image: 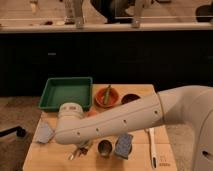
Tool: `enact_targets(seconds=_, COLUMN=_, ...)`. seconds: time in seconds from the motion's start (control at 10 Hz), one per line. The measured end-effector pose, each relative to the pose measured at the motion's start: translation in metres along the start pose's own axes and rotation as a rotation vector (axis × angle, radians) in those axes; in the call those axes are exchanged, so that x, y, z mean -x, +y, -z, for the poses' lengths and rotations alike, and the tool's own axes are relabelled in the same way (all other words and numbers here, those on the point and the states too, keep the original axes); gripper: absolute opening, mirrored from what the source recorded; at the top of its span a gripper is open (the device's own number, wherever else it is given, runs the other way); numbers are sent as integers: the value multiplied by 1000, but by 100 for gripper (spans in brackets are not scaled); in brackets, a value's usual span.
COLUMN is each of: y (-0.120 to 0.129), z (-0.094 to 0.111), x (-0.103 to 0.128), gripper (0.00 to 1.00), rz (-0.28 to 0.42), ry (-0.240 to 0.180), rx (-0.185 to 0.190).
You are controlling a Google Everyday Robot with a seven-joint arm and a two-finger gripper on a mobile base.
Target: Place grapes in plastic cup
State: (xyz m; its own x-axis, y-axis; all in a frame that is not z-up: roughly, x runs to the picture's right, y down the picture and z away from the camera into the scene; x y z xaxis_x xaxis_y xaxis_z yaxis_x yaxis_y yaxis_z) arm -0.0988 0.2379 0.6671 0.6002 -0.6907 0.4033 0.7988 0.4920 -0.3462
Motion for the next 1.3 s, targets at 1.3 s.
enact_targets(seconds=1.3, y=7, z=20, x=-83, gripper=0, rz=-60, ry=37, rx=-33)
